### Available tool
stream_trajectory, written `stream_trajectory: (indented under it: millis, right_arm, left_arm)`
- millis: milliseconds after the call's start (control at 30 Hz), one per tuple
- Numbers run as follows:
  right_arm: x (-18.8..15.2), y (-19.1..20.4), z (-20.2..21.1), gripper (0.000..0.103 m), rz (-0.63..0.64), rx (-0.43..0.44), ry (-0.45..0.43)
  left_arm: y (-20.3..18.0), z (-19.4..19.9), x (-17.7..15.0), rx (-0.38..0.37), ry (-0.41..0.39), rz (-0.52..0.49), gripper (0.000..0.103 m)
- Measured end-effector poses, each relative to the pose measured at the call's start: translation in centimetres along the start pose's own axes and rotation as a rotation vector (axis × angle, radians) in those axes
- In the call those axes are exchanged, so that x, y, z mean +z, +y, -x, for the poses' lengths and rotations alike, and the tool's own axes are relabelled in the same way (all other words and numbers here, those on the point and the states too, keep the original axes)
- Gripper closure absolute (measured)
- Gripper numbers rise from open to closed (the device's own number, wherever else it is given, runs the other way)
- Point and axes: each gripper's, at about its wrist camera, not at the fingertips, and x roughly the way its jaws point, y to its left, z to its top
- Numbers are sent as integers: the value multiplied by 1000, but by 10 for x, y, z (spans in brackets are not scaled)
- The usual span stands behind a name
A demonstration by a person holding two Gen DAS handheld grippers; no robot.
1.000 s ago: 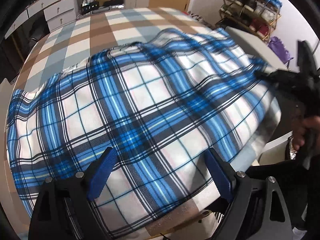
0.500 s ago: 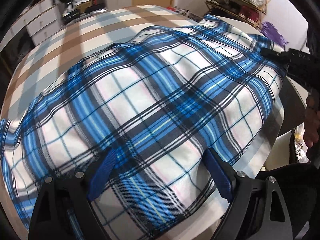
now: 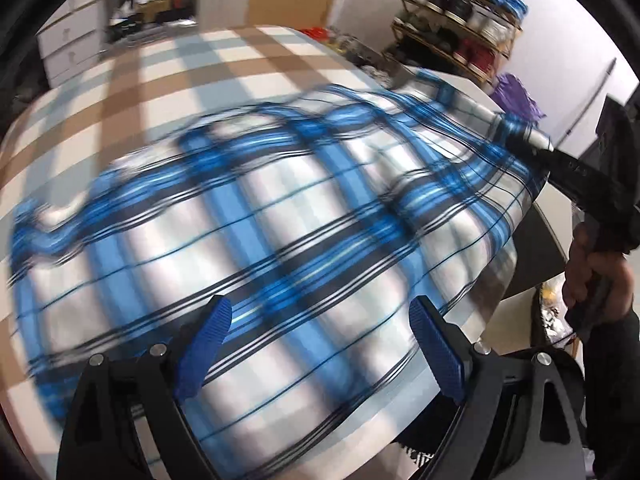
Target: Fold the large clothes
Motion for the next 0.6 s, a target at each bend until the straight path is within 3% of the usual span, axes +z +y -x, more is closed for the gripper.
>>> stream_trajectory:
  millis: [100,267,400,600]
  right_arm:
    - [2,-3,0,95,-22,6,4]
    - [19,36,21,95,66,34,-58]
    - [24,99,43,95,208,51,-129]
    - [5,209,63,95,422,93,-195]
  left_arm:
    - [36,22,-18,77,10,67,16]
    - [82,58,-49,81,-10,168,16]
    - [108,73,-68,58,-1,269,16]
    - [121,103,-81,46,-68,291,16]
